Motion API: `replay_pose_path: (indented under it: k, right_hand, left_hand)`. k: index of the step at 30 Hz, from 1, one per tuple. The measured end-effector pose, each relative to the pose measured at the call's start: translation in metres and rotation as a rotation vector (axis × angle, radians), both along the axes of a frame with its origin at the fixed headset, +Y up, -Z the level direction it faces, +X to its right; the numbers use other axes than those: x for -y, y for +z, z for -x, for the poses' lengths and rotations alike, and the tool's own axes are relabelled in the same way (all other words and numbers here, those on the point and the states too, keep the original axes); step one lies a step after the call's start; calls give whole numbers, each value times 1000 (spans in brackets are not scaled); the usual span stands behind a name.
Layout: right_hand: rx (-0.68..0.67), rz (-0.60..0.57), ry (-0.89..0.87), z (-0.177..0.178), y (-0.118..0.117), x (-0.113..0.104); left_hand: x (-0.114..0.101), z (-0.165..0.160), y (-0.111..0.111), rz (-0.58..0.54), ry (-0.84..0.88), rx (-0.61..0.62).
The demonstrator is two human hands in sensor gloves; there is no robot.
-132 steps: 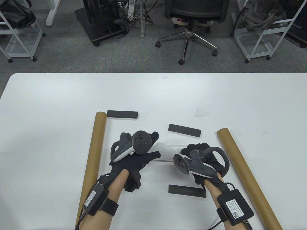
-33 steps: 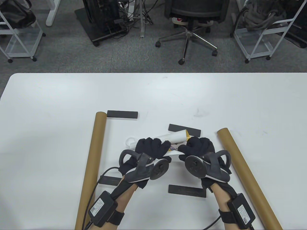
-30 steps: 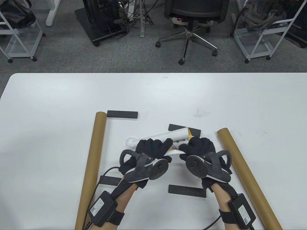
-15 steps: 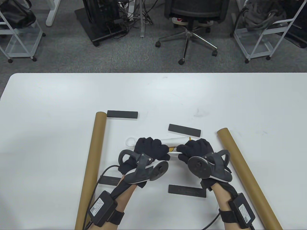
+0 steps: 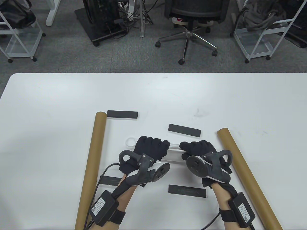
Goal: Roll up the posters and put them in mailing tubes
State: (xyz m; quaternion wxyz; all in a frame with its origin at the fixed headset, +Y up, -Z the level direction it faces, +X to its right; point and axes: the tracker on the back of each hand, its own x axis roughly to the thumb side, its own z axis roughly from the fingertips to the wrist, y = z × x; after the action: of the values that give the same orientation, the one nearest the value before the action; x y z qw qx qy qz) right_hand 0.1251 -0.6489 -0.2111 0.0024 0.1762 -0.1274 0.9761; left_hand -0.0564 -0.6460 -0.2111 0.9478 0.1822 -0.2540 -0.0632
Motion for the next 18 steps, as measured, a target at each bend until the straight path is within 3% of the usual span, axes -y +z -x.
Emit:
replay_pose_path:
  k: [3, 6, 10, 12, 18]
  right_hand:
    - [2, -15, -13, -1, 1, -1]
    - [-48, 56, -87, -4, 0, -3]
    - [-86, 100, -25, -3, 2, -6]
    - [-55, 37, 24, 1, 3, -4]
    - [-90, 12, -27, 4, 5, -8]
  left_hand:
    - [-1, -1, 0, -23, -18, -1]
    - [-4, 0, -1, -1, 10, 18]
    - [-4, 0, -1, -21, -61, 7]
    - [-4, 0, -1, -16, -61, 9]
    - [-10, -2, 1, 2, -70, 7]
